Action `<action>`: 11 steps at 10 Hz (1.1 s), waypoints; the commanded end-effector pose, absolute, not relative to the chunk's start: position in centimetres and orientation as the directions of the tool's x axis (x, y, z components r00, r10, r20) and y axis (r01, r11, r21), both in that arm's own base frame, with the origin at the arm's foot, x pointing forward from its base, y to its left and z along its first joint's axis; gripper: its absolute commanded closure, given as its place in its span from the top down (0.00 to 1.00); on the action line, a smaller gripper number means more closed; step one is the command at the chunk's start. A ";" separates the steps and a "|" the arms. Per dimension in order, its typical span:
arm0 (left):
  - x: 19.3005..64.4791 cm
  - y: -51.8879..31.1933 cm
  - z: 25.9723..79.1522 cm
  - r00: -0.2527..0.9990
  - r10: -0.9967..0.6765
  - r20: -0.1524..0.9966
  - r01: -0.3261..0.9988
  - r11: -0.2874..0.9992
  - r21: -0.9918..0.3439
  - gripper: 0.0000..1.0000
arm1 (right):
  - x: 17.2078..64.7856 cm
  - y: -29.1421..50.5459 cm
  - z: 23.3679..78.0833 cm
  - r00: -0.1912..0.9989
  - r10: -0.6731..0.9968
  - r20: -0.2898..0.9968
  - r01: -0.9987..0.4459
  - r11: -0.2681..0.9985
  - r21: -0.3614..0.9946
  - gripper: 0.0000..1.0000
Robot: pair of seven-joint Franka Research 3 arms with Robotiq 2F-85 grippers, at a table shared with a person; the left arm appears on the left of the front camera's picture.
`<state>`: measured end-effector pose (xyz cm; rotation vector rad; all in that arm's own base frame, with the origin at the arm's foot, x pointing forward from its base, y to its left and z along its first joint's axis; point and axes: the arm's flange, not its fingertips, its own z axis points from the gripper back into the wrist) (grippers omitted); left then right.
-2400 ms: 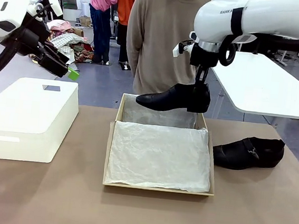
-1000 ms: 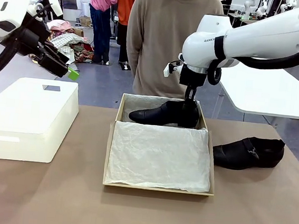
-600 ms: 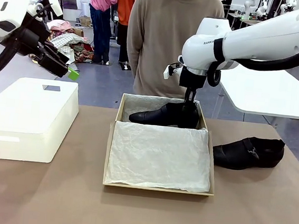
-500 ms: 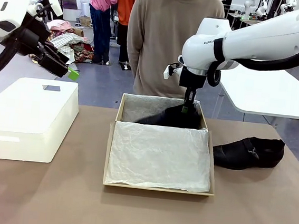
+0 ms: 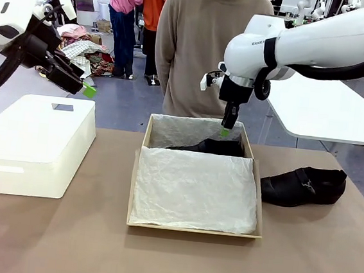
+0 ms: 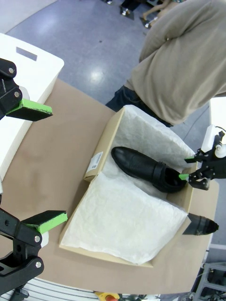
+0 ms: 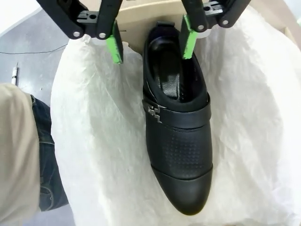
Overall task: Pack the shoes into the box.
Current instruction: Place one shoe of the Shoes into the Shoes Box, then place the other shoe of the Shoes into the Shoes Box.
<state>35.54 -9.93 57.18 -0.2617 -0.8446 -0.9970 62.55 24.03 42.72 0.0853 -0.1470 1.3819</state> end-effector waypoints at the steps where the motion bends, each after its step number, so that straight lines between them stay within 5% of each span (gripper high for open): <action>1: 35.6 -9.8 57.1 0.252 -0.628 0.736 0.832 0.529 0.167 1.00 | 61.9 23.6 43.9 0.160 0.971 0.177 -0.986 0.164 -0.009 1.00; 11: 35.6 -9.8 57.1 0.252 -0.628 0.736 0.832 0.529 0.167 1.00 | 61.8 23.9 44.3 0.165 0.974 0.153 -0.986 0.169 -0.015 1.00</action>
